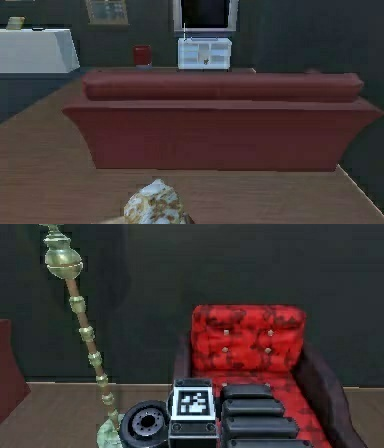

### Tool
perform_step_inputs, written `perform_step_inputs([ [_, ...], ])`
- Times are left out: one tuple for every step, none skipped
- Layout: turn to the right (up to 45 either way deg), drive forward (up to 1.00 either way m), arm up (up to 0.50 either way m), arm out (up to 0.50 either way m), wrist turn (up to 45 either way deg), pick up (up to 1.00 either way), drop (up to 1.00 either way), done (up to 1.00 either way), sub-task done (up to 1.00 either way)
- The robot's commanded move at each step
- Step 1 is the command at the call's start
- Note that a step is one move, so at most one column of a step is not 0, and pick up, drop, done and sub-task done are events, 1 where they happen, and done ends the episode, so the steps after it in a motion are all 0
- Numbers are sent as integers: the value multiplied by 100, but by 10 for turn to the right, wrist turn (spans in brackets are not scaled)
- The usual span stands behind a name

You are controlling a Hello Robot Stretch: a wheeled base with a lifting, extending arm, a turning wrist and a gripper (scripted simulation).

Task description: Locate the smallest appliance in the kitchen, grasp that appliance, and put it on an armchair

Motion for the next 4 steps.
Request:
perform_step_inputs([
  [-450, 0, 0, 0, 0, 0, 0, 0, 0],
  [-420, 0, 0, 0, 0, 0, 0, 0, 0],
  [0, 15, 0, 0, 0, 0, 0, 0, 0],
  [-450, 0, 0, 0, 0, 0, 0, 0, 0],
])
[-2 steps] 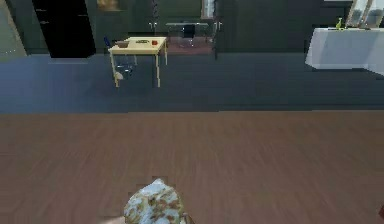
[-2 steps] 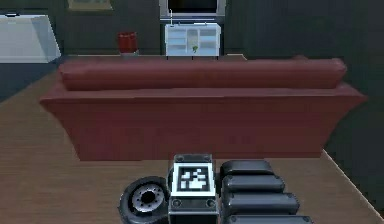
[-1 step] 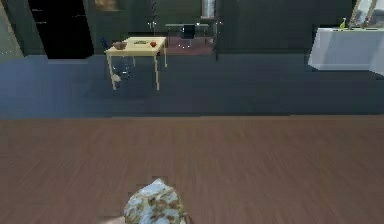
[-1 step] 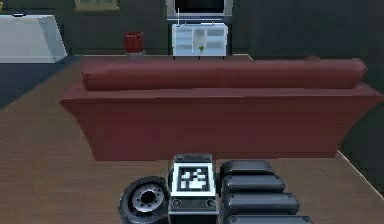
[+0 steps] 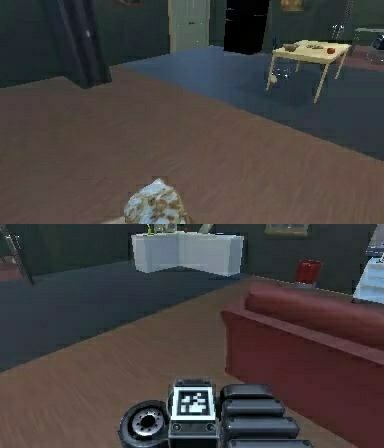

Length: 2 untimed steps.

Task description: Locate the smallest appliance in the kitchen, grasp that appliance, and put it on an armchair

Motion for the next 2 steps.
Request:
perform_step_inputs([
  [-420, 0, 0, 0, 0, 0, 0, 0, 0],
  [0, 35, 0, 0, 0, 0, 0, 0, 0],
])
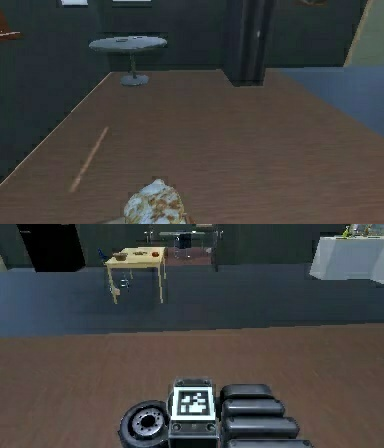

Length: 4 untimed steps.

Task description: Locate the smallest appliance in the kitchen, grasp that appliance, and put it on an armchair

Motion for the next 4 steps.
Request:
perform_step_inputs([
  [450, 0, 0, 0, 0, 0, 0, 0, 0],
  [450, 0, 0, 0, 0, 0, 0, 0, 0],
  [450, 0, 0, 0, 0, 0, 0, 0, 0],
  [390, 0, 0, 0, 0, 0, 0, 0, 0],
])
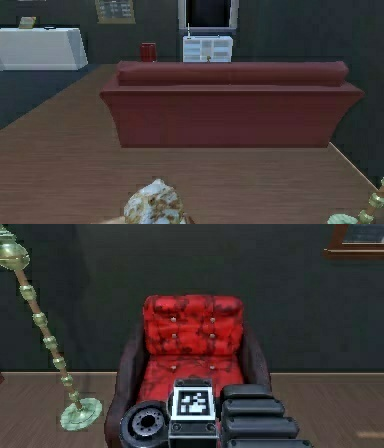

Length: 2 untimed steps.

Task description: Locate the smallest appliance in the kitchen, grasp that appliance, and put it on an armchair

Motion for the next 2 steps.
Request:
perform_step_inputs([
  [0, 0, 0, 48, 0, 0, 0, 0, 0],
  [0, 0, 0, 0, 450, 0, 0, 0, 0],
])
